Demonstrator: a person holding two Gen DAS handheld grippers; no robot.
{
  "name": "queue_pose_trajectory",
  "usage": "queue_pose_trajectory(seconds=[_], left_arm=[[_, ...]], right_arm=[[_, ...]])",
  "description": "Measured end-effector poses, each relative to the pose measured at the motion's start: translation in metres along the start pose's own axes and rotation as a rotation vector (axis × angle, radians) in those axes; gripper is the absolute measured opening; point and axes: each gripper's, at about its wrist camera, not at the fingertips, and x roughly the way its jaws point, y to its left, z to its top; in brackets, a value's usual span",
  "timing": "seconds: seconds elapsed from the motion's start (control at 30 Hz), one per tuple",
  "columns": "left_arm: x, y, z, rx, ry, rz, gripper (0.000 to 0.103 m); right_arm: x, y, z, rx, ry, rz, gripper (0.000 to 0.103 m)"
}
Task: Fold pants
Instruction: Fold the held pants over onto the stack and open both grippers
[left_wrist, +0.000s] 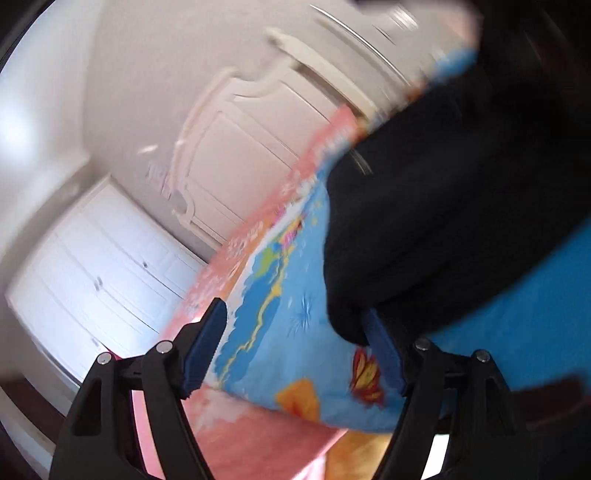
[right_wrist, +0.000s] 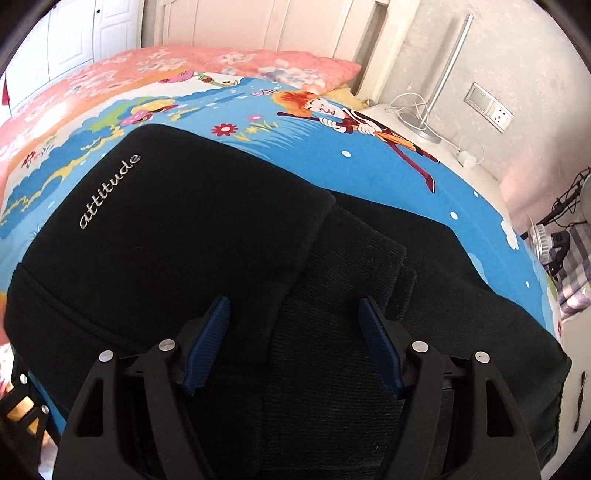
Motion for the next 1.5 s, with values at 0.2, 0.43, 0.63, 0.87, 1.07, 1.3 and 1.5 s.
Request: queue_pose_trajectory(seconds=[0.2, 0.43, 0.63, 0.87, 1.07, 1.3, 1.5], left_arm=[[0.004, 0.019, -0.005, -0.054, 0.003, -0.108, 0.07], [-0.012, 0.062, 0.0, -0.283, -0.019, -0.342, 0.07], [0.018, 0.046, -0.007, -0.268, 0.095, -0.388, 0.071], [0.021, 0.089, -0.021, -0.415, 0.169, -0.545, 0.048], [0.016, 0.127, 0.016, -0.638, 0.054, -0.686, 0.027], [0.04, 0.073, 0.034, -0.511, 0.218, -0.708, 0.021], [0.055, 0.11, 0.075, -0.594, 0.154, -0.69, 0.022]], right_arm=[[0.001, 0.002, -0.002, 0.012, 0.004, 0.003, 0.072], [0.006, -0.012, -0.007, 0.095, 0.014, 0.054, 0.084], [0.006, -0.012, -0.008, 0.087, 0.013, 0.063, 0.085], [0.007, -0.013, -0.009, 0.106, 0.009, 0.07, 0.088], [0.006, -0.013, -0.01, 0.099, -0.001, 0.066, 0.088], [0.005, -0.012, -0.012, 0.102, -0.008, 0.065, 0.088], [0.005, -0.014, -0.013, 0.106, -0.01, 0.071, 0.089]])
